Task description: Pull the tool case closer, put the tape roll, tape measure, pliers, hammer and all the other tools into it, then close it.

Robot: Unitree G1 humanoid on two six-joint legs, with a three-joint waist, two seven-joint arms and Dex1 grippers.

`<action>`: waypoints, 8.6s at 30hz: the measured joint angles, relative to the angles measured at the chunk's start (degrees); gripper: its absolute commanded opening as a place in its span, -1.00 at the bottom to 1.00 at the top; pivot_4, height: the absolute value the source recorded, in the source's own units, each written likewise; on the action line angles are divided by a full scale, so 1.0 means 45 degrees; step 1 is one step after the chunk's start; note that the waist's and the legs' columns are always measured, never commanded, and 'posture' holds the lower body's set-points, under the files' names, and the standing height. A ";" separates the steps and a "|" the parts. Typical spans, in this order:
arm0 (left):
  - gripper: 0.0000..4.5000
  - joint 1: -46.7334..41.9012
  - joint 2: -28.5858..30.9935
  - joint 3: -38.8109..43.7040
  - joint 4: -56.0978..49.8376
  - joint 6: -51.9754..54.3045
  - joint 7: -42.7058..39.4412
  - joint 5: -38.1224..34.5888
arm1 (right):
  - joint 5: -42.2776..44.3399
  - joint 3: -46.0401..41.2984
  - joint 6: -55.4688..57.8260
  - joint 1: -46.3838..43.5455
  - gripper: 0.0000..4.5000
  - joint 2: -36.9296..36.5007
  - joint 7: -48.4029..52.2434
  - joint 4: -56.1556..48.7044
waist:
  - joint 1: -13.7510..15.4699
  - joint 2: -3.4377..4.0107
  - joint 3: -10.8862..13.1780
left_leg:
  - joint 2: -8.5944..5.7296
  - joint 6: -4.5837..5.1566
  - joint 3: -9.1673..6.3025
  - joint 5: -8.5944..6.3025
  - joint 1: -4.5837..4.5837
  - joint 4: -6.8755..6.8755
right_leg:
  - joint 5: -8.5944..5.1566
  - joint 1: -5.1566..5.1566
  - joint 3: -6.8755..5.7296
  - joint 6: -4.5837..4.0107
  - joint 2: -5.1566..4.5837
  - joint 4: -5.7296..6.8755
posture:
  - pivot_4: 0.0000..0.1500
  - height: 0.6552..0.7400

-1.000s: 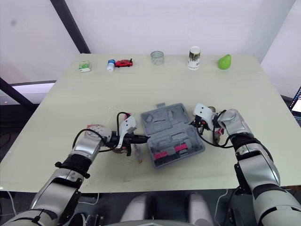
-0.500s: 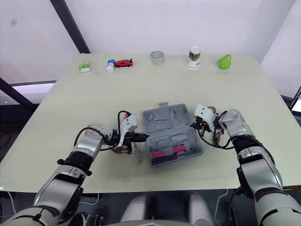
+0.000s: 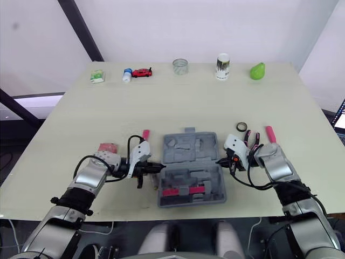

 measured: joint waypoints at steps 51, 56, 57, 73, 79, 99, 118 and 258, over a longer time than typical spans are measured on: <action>-1.00 0.2726 0.1830 -0.0085 -0.3691 0.1427 0.0254 -0.0807 | 0.2852 0.0450 0.3351 0.3111 -0.99 -0.0821 -0.2935 -0.5070 | 0.0096 -0.0004 0.0002 | 0.0002 0.0001 -0.0008 -0.0001 -0.0003 0.0002 | -0.0004 0.0001 -0.0001 -0.0002 0.0005 -0.0005 | 1.00 1.00; -1.00 0.2631 0.1716 -0.0148 -0.3628 0.1403 0.0249 -0.0774 | 0.2907 0.0447 0.3354 0.3111 -0.99 -0.0949 -0.2973 -0.5070 | 0.0123 -0.0004 0.0002 | 0.0001 0.0002 -0.0008 -0.0001 -0.0003 0.0004 | -0.0003 0.0003 -0.0001 -0.0002 0.0005 -0.0006 | 1.00 1.00; -1.00 0.2630 0.1690 -0.0151 -0.3628 0.1396 0.0262 -0.0771 | 0.2923 0.0447 0.3353 0.3111 -0.99 -0.0980 -0.2981 -0.5070 | 0.0124 -0.0004 0.0002 | 0.0001 0.0002 -0.0008 -0.0001 -0.0003 0.0003 | -0.0003 0.0003 -0.0001 -0.0002 0.0005 -0.0006 | 1.00 1.00; -1.00 0.2428 0.1312 -0.0293 -0.3577 0.1384 0.0289 -0.0589 | 0.3011 0.0409 0.3344 0.3112 -0.99 -0.1305 -0.3167 -0.5066 | 0.0191 -0.0004 0.0002 | -0.0001 0.0002 -0.0008 -0.0001 -0.0003 0.0006 | -0.0003 0.0006 0.0000 -0.0002 0.0005 -0.0007 | 1.00 1.00; -1.00 0.2334 0.1193 -0.0320 -0.3483 0.1347 0.0283 -0.0533 | 0.3030 0.0392 0.3345 0.3139 -0.99 -0.1385 -0.3184 -0.5065 | 0.0224 -0.0004 0.0002 | -0.0002 0.0002 -0.0009 -0.0001 -0.0004 0.0007 | -0.0003 0.0007 0.0000 -0.0001 0.0005 -0.0007 | 1.00 1.00; -1.00 0.2256 0.1083 -0.0657 -0.3421 0.1070 0.0141 -0.0515 | 0.3549 0.0327 0.3751 0.3606 -0.99 -0.1801 -0.3181 -0.5377 | 0.0365 -0.0005 0.0002 | -0.0002 0.0003 -0.0009 -0.0001 -0.0004 0.0007 | -0.0004 0.0007 0.0000 -0.0002 0.0005 -0.0010 | 1.00 1.00; -1.00 0.2231 0.1060 -0.0703 -0.3421 0.1037 0.0113 -0.0458 | 0.3600 0.0336 0.3806 0.3609 -0.99 -0.1853 -0.3181 -0.5377 | 0.0368 -0.0005 0.0002 | -0.0002 0.0003 -0.0008 -0.0001 -0.0004 0.0008 | -0.0004 0.0007 0.0000 -0.0002 0.0005 -0.0010 | 1.00 1.00; 1.00 0.5704 0.1438 0.6581 -1.0623 0.2654 0.3443 -0.8282 | -0.4379 0.3145 -0.5784 -0.9852 0.99 0.0081 -0.1626 1.3368 | -0.0143 0.0000 0.0119 | 0.0014 -0.0062 0.0018 0.0034 -0.0007 -0.0003 | 0.0001 -0.0017 0.0042 -0.0010 0.0014 -0.0010 | 1.00 1.00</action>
